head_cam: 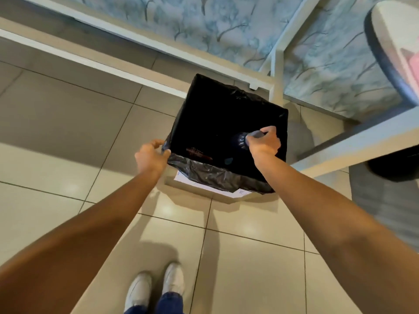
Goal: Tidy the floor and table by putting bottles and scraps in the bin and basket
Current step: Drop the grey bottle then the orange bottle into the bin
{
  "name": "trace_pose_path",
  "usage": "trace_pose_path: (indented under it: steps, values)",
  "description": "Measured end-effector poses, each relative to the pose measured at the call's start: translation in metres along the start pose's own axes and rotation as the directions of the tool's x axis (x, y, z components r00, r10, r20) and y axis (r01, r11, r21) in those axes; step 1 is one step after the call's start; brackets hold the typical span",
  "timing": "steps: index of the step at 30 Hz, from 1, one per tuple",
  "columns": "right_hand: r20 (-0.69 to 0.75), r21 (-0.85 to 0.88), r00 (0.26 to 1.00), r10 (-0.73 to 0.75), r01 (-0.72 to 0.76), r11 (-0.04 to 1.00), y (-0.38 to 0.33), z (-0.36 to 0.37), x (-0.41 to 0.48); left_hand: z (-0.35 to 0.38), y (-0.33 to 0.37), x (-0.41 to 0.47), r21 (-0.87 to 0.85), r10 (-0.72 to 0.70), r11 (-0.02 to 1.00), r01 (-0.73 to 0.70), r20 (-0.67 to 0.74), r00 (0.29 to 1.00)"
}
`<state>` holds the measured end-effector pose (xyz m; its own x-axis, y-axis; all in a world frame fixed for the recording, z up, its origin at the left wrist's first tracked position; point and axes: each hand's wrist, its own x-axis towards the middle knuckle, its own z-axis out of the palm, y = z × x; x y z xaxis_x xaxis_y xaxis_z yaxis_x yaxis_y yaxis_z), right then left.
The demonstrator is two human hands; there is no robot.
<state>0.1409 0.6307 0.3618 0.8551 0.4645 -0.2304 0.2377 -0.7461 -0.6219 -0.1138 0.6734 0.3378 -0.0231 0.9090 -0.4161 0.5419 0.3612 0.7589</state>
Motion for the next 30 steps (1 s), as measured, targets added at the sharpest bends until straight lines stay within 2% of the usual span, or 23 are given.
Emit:
trace_pose_path:
  steps: [1,3,4,6,9,13,15,18,21,25,30]
  values:
    - [0.009,0.054,0.999,0.052,-0.052,0.997,0.001,0.008,0.009,0.004,-0.005,0.006,-0.093,-0.111,0.989,0.111,0.008,0.994]
    - [-0.003,0.160,0.997,0.079,-0.078,0.984,-0.002,0.020,0.024,0.008,-0.012,0.014,-0.327,-0.309,0.883,0.337,0.135,0.941]
    - [-0.004,0.201,0.997,0.075,-0.073,0.977,-0.004,0.024,0.030,0.009,-0.015,0.016,-0.401,-0.343,0.823,0.403,0.215,0.914]
    - [0.035,0.264,0.996,0.083,-0.089,0.960,-0.006,0.030,0.042,0.012,-0.019,0.022,-0.449,-0.341,0.777,0.441,0.289,0.895]
    - [0.093,0.296,0.987,0.131,-0.153,0.943,0.000,0.035,0.055,0.020,-0.021,0.028,-0.454,-0.369,0.775,0.440,0.239,0.898]
    - [0.222,0.261,0.968,0.118,-0.175,0.949,0.023,0.042,0.065,0.032,-0.019,0.036,-0.443,-0.412,0.772,0.456,0.197,0.889]
    - [0.218,0.313,0.966,0.139,-0.204,0.928,0.037,0.046,0.067,0.036,-0.018,0.039,-0.445,-0.430,0.761,0.472,0.199,0.881]
    - [0.204,0.257,0.966,0.162,-0.212,0.943,0.050,0.052,0.072,0.039,-0.016,0.043,-0.458,-0.449,0.742,0.489,0.203,0.870]
    - [0.216,0.061,0.969,0.120,-0.136,0.989,0.058,0.055,0.078,0.041,-0.016,0.045,-0.450,-0.437,0.761,0.468,0.178,0.882]
    - [0.172,0.008,0.985,0.028,-0.030,1.000,0.055,0.050,0.076,0.043,-0.015,0.044,-0.412,-0.421,0.802,0.432,0.121,0.899]
    - [0.195,0.009,0.980,-0.046,0.045,0.999,0.035,0.030,0.081,0.045,-0.014,0.040,-0.306,-0.338,0.897,0.319,-0.008,0.941]
